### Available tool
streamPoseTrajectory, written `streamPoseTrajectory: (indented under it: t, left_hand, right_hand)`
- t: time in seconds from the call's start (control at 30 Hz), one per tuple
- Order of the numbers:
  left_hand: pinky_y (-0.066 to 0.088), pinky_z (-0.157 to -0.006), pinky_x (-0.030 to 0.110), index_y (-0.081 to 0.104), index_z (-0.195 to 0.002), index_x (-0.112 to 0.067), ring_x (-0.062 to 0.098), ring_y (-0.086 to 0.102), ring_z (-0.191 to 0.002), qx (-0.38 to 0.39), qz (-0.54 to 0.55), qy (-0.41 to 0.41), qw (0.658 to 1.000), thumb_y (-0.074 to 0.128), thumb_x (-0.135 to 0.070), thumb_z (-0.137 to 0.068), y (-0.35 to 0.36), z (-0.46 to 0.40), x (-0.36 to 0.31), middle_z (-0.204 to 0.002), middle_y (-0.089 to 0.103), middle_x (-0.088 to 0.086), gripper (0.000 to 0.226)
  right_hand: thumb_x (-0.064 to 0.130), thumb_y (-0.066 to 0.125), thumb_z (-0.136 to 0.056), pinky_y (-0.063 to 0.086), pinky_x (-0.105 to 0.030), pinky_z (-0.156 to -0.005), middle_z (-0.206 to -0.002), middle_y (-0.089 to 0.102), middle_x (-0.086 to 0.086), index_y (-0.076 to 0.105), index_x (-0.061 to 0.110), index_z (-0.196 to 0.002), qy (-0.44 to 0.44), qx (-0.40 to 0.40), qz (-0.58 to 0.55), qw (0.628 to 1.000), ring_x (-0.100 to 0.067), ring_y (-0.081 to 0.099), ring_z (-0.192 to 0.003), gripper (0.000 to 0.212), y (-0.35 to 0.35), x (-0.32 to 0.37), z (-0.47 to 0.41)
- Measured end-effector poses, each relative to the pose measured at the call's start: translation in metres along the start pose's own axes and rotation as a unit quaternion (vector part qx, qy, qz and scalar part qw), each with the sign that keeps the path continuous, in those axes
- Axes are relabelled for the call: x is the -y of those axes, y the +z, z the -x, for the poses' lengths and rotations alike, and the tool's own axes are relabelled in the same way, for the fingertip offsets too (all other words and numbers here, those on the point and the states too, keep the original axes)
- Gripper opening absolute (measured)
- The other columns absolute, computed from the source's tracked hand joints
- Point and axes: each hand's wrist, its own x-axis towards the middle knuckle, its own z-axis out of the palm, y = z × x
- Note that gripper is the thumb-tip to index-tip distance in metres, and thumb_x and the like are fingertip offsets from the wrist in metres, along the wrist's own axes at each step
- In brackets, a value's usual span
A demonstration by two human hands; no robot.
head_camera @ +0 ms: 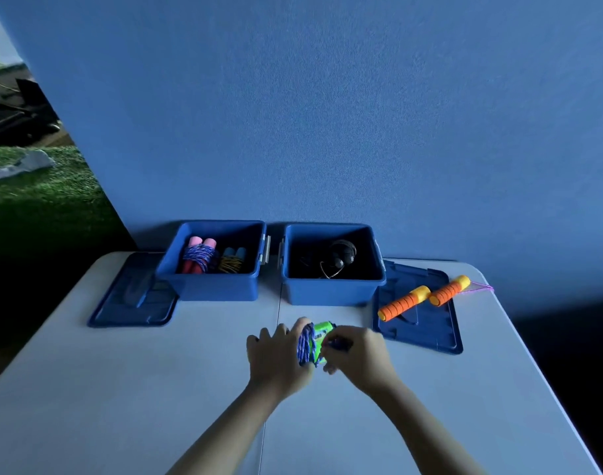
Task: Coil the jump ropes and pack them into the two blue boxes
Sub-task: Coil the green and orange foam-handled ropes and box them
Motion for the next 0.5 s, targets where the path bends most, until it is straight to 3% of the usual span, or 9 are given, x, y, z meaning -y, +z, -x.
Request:
streamPoseTrajectory:
  t: [0.07,0.13,0.2,0.33,0.4,0.5]
  left_hand:
    - [0.029,-0.069,0.034,0.043,-0.127,-0.039,0.025,0.056,-0.08,-0.031,-0.016,0.05,0.998,0.051,-0.039,-0.064,0.006,0.006,-0.002,-0.096,0.062,-0.006,0.064]
    - [0.03,-0.062,0.031,0.054,-0.116,-0.034,0.023,0.054,-0.063,-0.076,0.002,0.095,0.993,0.054,-0.039,-0.055,0.012,0.01,-0.002,-0.08,0.06,-0.007,0.061]
    - [0.032,-0.062,0.031,0.054,-0.114,-0.036,0.02,0.052,-0.063,-0.093,0.035,0.122,0.988,0.054,-0.044,-0.055,0.017,0.014,0.001,-0.079,0.057,-0.01,0.06]
    - [0.038,-0.067,0.032,0.051,-0.117,-0.043,0.015,0.052,-0.068,-0.103,0.082,0.143,0.981,0.057,-0.062,-0.071,0.016,0.021,-0.004,-0.08,0.058,-0.014,0.05]
    - [0.041,-0.064,0.033,0.052,-0.117,-0.043,0.015,0.053,-0.065,-0.115,0.083,0.156,0.978,0.054,-0.067,-0.078,0.018,0.023,-0.009,-0.079,0.06,-0.013,0.046]
    - [0.042,-0.062,0.032,0.054,-0.116,-0.042,0.016,0.054,-0.064,-0.132,0.066,0.162,0.976,0.052,-0.067,-0.08,0.021,0.025,-0.013,-0.077,0.06,-0.013,0.044]
  right_hand:
    - [0.012,0.067,-0.07,0.055,-0.032,-0.066,-0.062,0.071,-0.002,0.068,0.011,-0.069,0.04,0.011,-0.071,0.997,-0.016,0.07,-0.064,0.002,-0.006,0.0,-0.006]
    - [0.008,0.072,-0.069,0.056,-0.037,-0.074,-0.071,0.073,-0.007,0.071,0.01,-0.076,0.067,0.035,-0.138,0.988,-0.022,0.071,-0.073,0.007,-0.013,-0.004,-0.01]
    - [0.005,0.074,-0.072,0.058,-0.034,-0.075,-0.074,0.074,-0.009,0.073,0.009,-0.082,0.069,0.044,-0.151,0.985,-0.024,0.071,-0.074,0.011,-0.016,-0.008,-0.012]
    - [0.02,0.071,-0.082,0.043,-0.013,-0.054,-0.066,0.069,0.002,0.075,0.013,-0.082,0.03,0.009,-0.022,0.999,-0.004,0.057,-0.056,0.009,-0.02,-0.016,-0.017]
    - [0.024,0.068,-0.084,0.039,-0.011,-0.054,-0.068,0.063,0.01,0.075,0.016,-0.086,0.013,0.013,0.035,0.999,-0.001,0.052,-0.058,0.011,-0.023,-0.019,-0.019]
    - [0.021,0.065,-0.086,0.037,-0.012,-0.052,-0.056,0.056,0.014,0.074,0.016,-0.085,0.003,0.025,0.063,0.998,0.002,0.049,-0.051,0.011,-0.024,-0.023,-0.02]
